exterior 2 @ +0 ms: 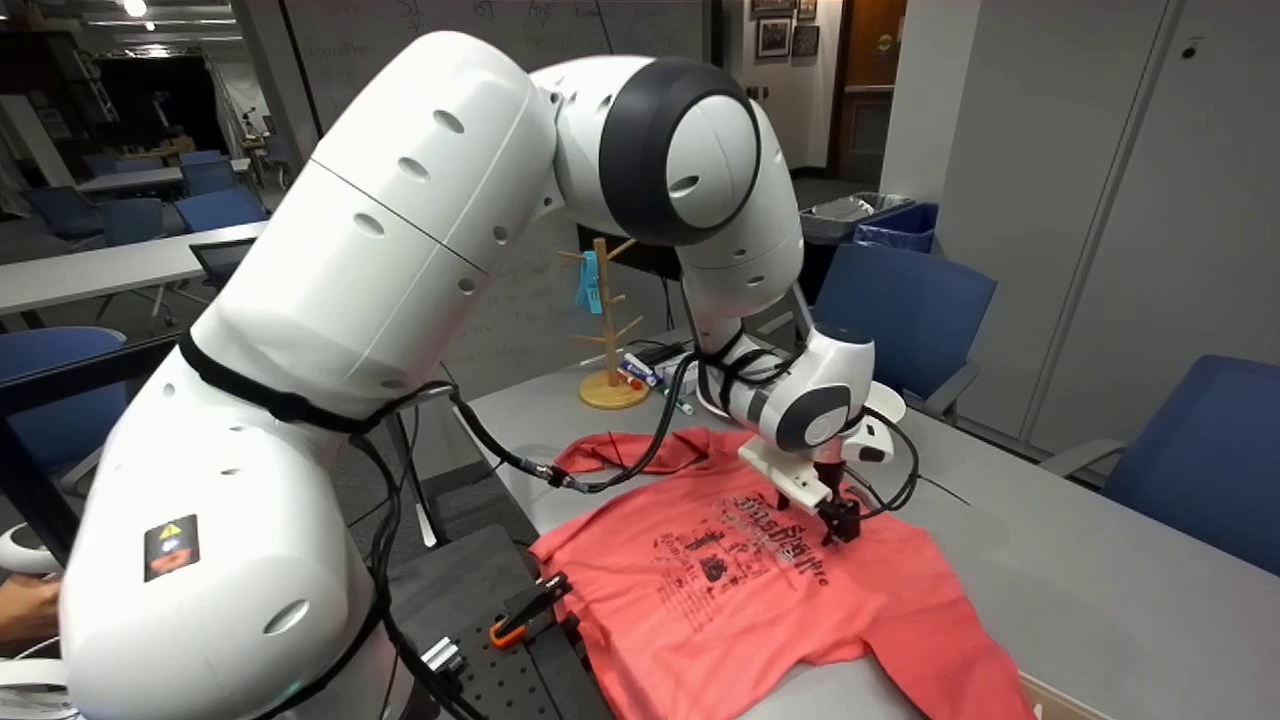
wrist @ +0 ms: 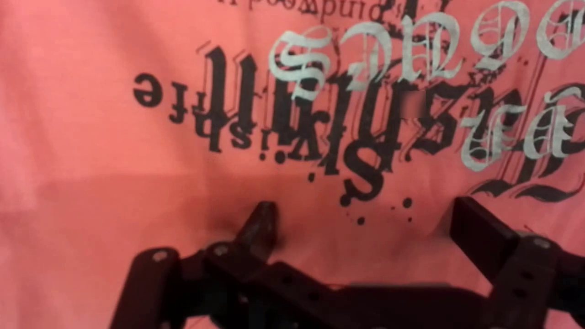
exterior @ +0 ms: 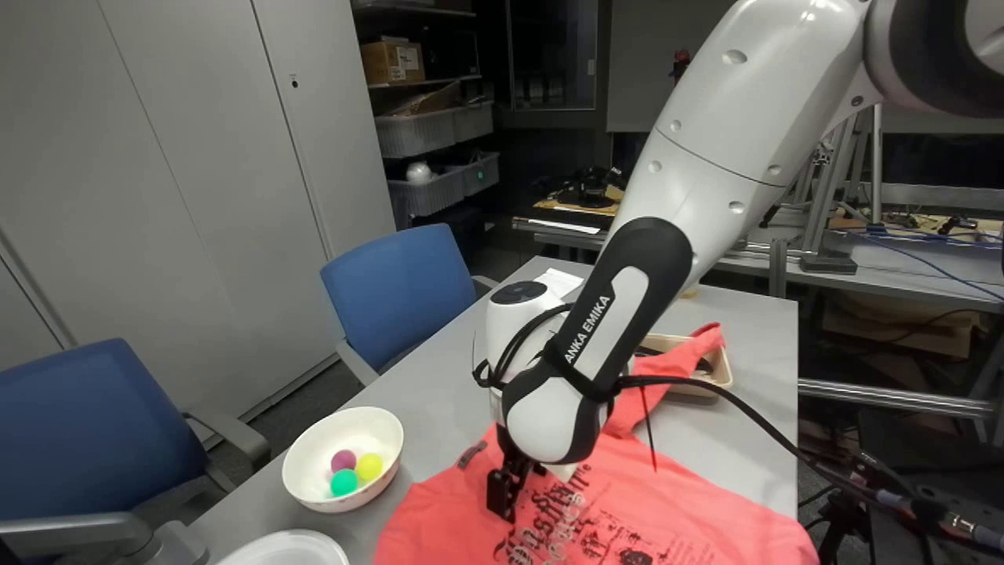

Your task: Fold up the peach sweat shirt on the table.

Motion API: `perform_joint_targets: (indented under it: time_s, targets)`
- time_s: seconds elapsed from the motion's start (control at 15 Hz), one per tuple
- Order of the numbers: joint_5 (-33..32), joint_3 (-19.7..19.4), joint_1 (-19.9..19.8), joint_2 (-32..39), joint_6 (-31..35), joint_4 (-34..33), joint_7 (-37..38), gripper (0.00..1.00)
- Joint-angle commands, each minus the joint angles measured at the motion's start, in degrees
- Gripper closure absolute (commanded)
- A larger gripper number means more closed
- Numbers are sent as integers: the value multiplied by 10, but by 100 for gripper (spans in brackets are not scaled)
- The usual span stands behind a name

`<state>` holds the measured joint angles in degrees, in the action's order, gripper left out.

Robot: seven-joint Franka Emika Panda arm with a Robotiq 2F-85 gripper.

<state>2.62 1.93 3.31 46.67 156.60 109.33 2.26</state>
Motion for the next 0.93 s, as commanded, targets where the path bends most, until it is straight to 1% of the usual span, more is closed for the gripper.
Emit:
perform_joint_targets:
  time_s: [0.0,0.13,0.53,0.73,0.87]
  targets:
    - [-9,-10,9,19,-21,-30,8,0]
    - [-9,-9,10,0,-36,-12,9,0]
    - [-37,-29,44,-86,-120,58,42,0]
    - [-60,-34,61,-118,-137,92,62,0]
    - [-63,-35,66,-117,-126,106,82,0]
